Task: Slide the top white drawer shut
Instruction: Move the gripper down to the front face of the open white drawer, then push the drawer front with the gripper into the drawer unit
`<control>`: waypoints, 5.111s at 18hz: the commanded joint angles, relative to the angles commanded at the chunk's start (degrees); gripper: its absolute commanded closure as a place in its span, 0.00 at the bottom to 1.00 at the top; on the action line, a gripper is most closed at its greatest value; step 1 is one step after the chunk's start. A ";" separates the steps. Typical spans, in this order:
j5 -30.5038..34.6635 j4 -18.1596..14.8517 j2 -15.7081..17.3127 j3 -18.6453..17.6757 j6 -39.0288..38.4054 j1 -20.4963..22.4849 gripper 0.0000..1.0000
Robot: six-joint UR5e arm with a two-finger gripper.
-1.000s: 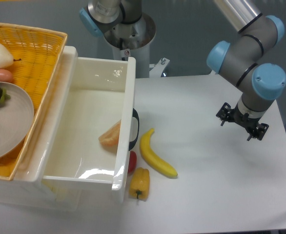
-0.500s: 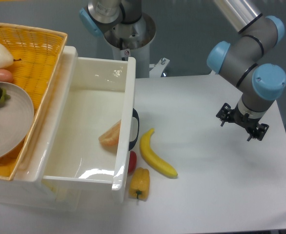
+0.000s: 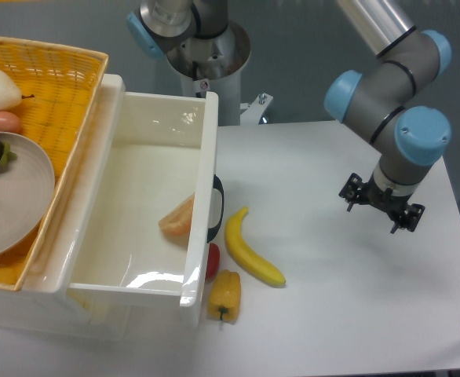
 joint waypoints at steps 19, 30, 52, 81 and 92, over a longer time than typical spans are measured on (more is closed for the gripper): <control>-12.99 -6.50 6.68 -4.31 -36.40 -5.54 0.62; -25.04 -16.08 8.44 -3.61 -35.96 -7.12 0.75; -32.34 -23.55 9.76 -0.35 -36.31 -7.64 0.78; -32.78 -24.43 11.43 0.26 -39.03 -12.56 0.77; -32.78 -24.35 11.69 0.53 -40.18 -14.94 0.77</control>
